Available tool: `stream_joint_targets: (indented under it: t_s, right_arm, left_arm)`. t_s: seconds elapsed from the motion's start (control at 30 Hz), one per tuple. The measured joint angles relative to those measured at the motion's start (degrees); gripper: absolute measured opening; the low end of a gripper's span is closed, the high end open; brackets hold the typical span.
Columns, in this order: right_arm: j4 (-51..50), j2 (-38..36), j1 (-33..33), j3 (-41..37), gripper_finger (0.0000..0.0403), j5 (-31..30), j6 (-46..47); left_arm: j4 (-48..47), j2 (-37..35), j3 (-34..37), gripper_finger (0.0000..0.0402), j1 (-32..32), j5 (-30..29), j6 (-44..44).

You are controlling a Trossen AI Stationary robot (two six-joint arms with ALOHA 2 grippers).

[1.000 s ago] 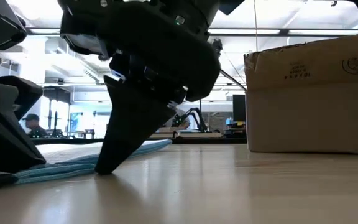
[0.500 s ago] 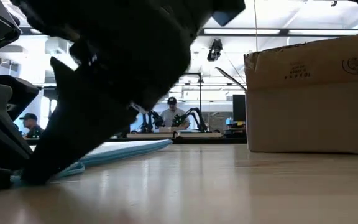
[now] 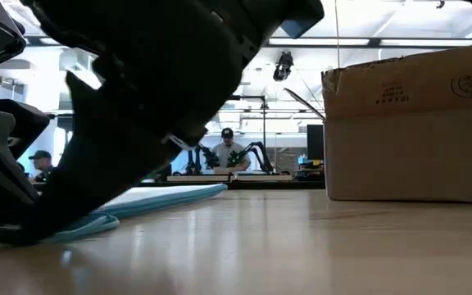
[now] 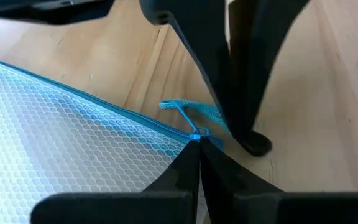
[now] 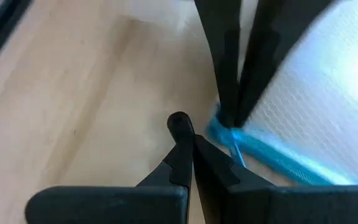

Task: Pack items into zip bag
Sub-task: Open the blue transparent zip bag

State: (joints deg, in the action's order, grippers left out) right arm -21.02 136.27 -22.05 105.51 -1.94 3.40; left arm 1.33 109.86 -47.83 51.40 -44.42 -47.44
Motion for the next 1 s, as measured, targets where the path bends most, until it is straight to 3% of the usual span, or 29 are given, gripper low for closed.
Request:
stream_joint_targets:
  t_s: [0.27, 0.6, 1.0]
  right_arm:
    - [-8.9, -0.7, 3.0, 0.1, 0.0000, -7.0, -2.9]
    - [-16.6, -0.8, 5.9, 0.0, 0.0000, -7.8, -5.1]
    - [-29.9, -1.9, 9.1, -0.2, 0.0000, -20.0, -6.6]
  left_arm:
    - [0.3, -0.1, 0.0, 0.0000, 1.1, 2.1, -3.0]
    - [-0.7, -0.8, 0.0, 0.0000, 3.2, 3.6, -6.3]
    - [-2.7, -3.9, 0.0, 0.0000, 7.0, 9.6, -10.6]
